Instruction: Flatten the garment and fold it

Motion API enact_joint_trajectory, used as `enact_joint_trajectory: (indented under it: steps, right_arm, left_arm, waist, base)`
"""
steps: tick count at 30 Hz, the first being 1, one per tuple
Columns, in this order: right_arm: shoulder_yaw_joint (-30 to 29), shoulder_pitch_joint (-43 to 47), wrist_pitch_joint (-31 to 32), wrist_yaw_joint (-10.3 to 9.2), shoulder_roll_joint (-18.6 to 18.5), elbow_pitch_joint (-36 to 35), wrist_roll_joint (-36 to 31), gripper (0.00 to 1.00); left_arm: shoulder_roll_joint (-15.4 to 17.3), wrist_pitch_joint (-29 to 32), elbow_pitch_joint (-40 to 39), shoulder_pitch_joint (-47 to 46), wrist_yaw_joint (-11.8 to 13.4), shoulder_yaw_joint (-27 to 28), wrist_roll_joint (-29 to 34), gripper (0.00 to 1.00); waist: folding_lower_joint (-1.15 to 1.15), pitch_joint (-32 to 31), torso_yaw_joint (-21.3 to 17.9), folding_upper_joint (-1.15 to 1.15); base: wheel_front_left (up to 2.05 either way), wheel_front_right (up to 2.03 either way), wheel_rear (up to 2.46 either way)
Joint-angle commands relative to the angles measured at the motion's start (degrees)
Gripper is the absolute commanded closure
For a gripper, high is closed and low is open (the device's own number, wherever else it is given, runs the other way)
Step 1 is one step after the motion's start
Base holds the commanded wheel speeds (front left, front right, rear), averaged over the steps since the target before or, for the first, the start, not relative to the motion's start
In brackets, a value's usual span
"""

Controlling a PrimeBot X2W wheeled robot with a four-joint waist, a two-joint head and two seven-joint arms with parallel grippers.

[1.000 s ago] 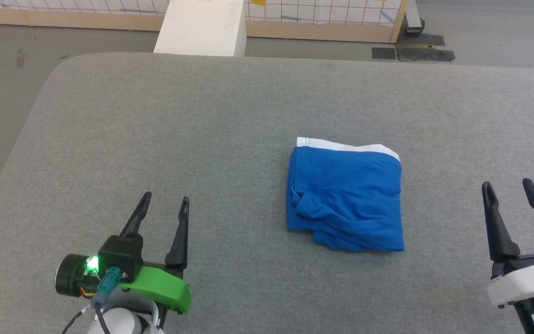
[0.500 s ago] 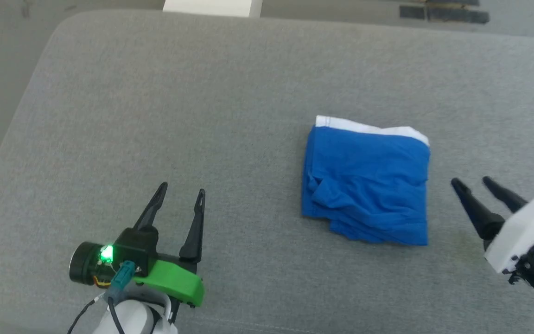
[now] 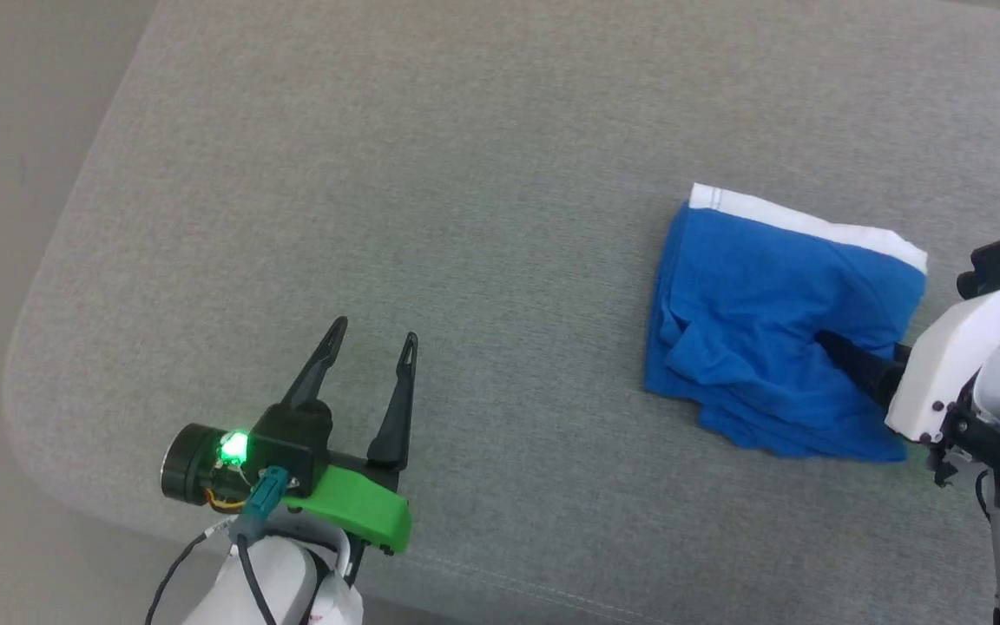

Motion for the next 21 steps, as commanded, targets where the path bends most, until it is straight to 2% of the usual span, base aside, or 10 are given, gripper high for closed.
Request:
enact_joint_trajectory:
  steps: [1,2,3,7,11,13,16,21]
  right_arm:
    - [0.9,0.7,0.8,-0.12,0.9,2.5,-1.1,0.0]
    - [1.4,0.7,0.8,-0.12,0.9,2.7,-1.5,0.6]
    - [2.1,0.7,0.4,-0.12,0.8,2.6,-1.7,1.0]
    - [4.6,0.1,-2.3,-0.12,-1.0,1.5,-2.0,1.0]
    - [9.9,-0.9,-4.5,-0.12,-5.8,-1.1,-3.2,1.0]
    - [13.6,-1.6,-5.1,-0.12,-9.4,-3.0,-3.9,1.0]
    - [20.9,-3.7,-5.2,-0.12,-16.8,-7.1,-4.2,1.0]
    - [26.7,-7.8,-4.5,-0.12,-27.4,-11.4,-3.0,1.0]
  left_arm:
    - [-0.3,-0.5,0.3,-0.9,-0.4,0.1,0.4,0.0]
    - [-0.3,-0.5,0.4,-0.8,-0.4,0.1,0.4,0.0]
    - [-0.3,-0.5,0.5,-0.8,-0.4,0.2,0.5,0.0]
    - [-0.2,-0.5,1.2,-0.1,-0.4,0.5,0.4,0.0]
    - [-0.2,-0.5,1.6,0.6,-0.7,0.4,0.2,0.0]
    - [-0.3,-0.5,1.5,1.0,-0.7,0.4,0.1,0.0]
    - [-0.1,-0.5,1.1,1.9,-0.5,0.7,-0.1,0.0]
    - [0.6,-0.5,-0.1,1.6,-0.8,0.9,0.3,0.0]
  waist:
    - [0.0,0.4,0.7,0.0]
    - [0.0,0.3,0.8,0.0]
    - [0.0,0.1,0.7,0.0]
    - [0.0,-1.4,-0.6,0.0]
    - [0.0,-3.0,-3.1,0.0]
    - [0.0,-3.5,-4.7,0.0]
    - [0.0,-3.3,-8.1,0.0]
    - [0.0,-0.5,-12.9,0.0]
  base:
    - [0.0,0.0,0.0]
    - [0.0,0.0,0.0]
    - [0.0,0.0,0.0]
    - [0.0,0.0,0.0]
    - [0.0,0.0,0.0]
    - [0.0,0.0,0.0]
    - [0.0,0.0,0.0]
    - [0.0,0.0,0.0]
